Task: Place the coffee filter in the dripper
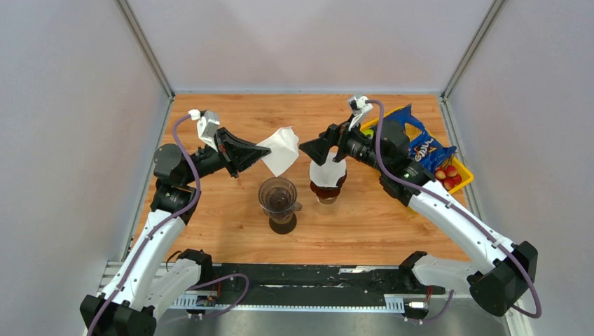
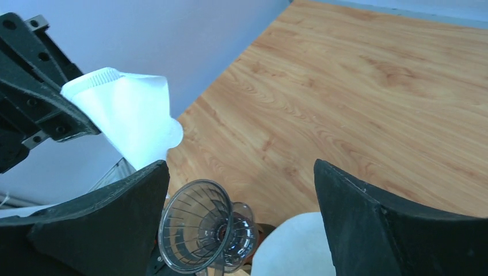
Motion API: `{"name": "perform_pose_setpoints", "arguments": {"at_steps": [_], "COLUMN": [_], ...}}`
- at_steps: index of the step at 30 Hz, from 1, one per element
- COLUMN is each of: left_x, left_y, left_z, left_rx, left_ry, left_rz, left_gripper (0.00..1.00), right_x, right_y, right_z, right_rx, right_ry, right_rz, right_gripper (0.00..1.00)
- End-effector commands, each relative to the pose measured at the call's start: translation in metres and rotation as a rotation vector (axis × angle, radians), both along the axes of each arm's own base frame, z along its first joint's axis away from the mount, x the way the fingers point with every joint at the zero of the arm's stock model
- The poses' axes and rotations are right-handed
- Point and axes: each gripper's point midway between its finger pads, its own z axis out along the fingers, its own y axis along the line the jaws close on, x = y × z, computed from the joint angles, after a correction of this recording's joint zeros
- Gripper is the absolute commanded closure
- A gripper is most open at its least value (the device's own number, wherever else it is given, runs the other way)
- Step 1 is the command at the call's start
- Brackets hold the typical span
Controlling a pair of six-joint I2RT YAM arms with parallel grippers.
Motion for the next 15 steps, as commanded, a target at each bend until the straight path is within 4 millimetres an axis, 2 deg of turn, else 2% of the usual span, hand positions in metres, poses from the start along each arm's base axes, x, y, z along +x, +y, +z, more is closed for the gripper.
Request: {"name": "perform_pose_setpoints", "arguments": {"at_steps": [1,4,8,15], "left_x": [-0.01,-0.014,-0.015,-0.018], "left_y": [-0.002,-0.003,-0.003,-0.005], "left_z": [0.011,0.014,0.016,0.012], "left_rx": [0.006,0.003,0.007,0.009], "left_ry": [-0.13,-0.157,-0.18,-0.199], "left_rz": [-0.043,-0.064,-0.069,-0.092], "left_gripper": [1.0,1.0,1.0,1.0], "right_x": [0.016,0.013,-0.002,-0.015], "right_y": [-0.028,-0.028,-0.019,-0.008], "right_z": [-0.001,-0.007,-0.011,-0.002], "right_rx": [-0.015,-0.04,-0.049,-0.027], "right_ry": [-0.033,-0.05,-0.058,-0.079], "right_rz": [-0.179,-0.161,-0.061,0.043], "right_gripper": [0.0,0.0,0.01,0.01]}}
